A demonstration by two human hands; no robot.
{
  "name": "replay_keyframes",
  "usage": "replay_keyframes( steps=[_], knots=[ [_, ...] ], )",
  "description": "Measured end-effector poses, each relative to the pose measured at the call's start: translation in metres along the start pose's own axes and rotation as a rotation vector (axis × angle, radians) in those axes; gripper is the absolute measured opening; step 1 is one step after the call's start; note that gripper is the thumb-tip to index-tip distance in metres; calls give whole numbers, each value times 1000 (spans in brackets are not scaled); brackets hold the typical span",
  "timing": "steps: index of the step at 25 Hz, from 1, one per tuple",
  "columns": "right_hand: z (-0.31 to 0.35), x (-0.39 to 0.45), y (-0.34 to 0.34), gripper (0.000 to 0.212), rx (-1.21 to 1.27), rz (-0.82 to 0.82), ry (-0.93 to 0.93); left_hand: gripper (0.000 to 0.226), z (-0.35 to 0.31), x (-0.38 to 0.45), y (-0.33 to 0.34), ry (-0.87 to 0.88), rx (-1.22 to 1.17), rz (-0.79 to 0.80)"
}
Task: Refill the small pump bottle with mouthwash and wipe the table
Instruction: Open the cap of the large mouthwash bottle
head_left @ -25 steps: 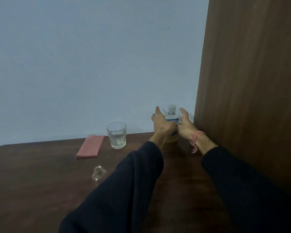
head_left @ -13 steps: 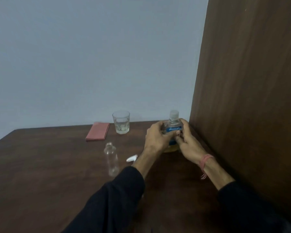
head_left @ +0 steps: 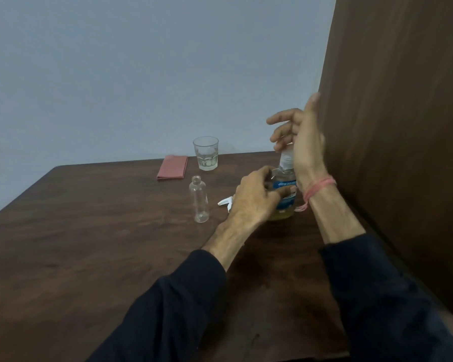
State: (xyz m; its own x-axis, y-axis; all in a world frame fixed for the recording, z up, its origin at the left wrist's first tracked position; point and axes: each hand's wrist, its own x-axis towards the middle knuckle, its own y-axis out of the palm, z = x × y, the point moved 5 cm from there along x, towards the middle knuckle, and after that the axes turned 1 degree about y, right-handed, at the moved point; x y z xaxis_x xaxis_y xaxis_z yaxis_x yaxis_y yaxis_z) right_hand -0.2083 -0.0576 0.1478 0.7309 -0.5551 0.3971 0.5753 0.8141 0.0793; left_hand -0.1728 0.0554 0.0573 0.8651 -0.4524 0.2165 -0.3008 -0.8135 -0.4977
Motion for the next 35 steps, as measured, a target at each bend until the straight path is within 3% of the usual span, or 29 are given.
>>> replay_keyframes(
  steps=[3, 5, 11, 15, 19, 23, 28, 30, 33, 35],
  knots=[
    [-11, 22, 18, 96, -66, 72, 84, 47, 1, 2, -1, 12, 1, 2],
    [-20, 32, 19, 91, 55, 113, 145, 47, 6, 6, 0, 2, -23, 12],
    [-24, 40, 19, 75, 264, 663, 360, 50, 26, 2, 8, 53, -98, 35],
    [-23, 39, 22, 56, 381, 851, 420, 47, 30, 5, 11, 100, -101, -19],
    [-29, 45, 20, 58, 484, 882, 382, 50, 28, 7, 12, 78, -77, -49],
    [-36, 60, 8, 55, 374, 724, 296, 54, 28, 8, 16, 66, -77, -118],
    [-9, 94, -8, 39, 236, 511, 45, 61, 27, 12, 18, 66, -32, -227],
    [0, 97, -6, 39, 194, 580, 37, 62, 29, 17, 15, 75, 1, -242],
    [-8, 80, 11, 42, -56, 841, 101, 60, 30, 25, 13, 71, 16, -257],
    [-19, 68, 23, 42, -152, 925, 133, 57, 29, 27, 13, 82, 13, -268]
  ],
)
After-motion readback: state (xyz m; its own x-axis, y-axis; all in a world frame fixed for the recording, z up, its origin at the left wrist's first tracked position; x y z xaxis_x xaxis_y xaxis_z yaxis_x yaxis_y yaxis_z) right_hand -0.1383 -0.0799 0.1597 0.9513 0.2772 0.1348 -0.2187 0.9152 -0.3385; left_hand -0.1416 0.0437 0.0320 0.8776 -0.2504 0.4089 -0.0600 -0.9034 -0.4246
